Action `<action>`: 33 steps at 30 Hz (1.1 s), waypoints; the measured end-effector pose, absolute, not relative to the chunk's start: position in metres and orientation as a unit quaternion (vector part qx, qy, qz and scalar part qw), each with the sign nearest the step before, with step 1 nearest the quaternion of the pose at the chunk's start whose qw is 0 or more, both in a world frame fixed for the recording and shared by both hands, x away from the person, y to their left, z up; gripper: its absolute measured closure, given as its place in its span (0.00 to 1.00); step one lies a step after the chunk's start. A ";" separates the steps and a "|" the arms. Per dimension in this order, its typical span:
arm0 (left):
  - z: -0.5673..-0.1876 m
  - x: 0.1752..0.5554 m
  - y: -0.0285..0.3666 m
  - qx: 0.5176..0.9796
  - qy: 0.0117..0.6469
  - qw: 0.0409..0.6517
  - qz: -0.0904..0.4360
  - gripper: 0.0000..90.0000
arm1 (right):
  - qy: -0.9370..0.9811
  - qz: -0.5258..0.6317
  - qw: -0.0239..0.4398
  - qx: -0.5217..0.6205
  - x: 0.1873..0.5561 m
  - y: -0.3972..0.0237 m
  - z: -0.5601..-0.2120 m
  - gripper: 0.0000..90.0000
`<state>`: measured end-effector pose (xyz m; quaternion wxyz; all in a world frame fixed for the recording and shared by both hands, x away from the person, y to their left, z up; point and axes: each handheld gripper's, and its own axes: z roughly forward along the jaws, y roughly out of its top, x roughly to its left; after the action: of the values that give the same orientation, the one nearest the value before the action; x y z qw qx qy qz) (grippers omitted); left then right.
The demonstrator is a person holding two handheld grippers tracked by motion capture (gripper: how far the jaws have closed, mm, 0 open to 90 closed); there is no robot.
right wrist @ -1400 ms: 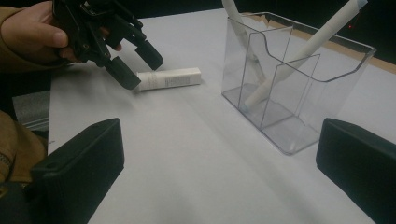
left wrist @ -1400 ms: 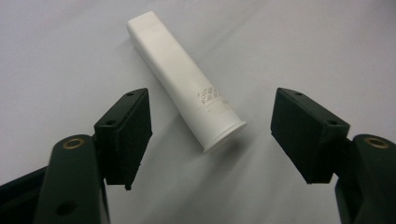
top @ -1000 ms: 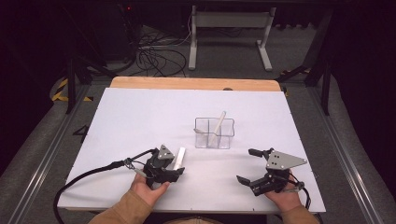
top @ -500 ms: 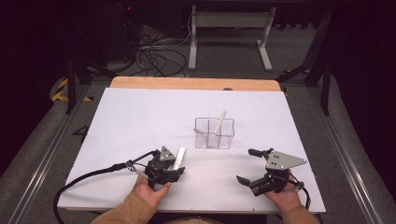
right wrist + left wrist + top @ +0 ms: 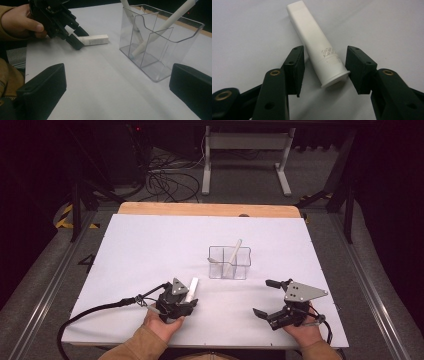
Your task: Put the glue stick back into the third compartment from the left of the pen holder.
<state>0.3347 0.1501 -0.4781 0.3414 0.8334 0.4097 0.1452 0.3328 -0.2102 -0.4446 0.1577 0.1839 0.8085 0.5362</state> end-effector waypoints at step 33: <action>-0.481 0.319 0.131 0.780 0.477 0.351 0.202 0.65 | 0.810 0.534 0.160 0.182 0.333 -0.210 -0.445 0.02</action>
<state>0.3194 0.1310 -0.4811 0.3512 0.7800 0.4768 0.2023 0.3326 -0.2096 -0.4451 0.1599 0.1817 0.8103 0.5337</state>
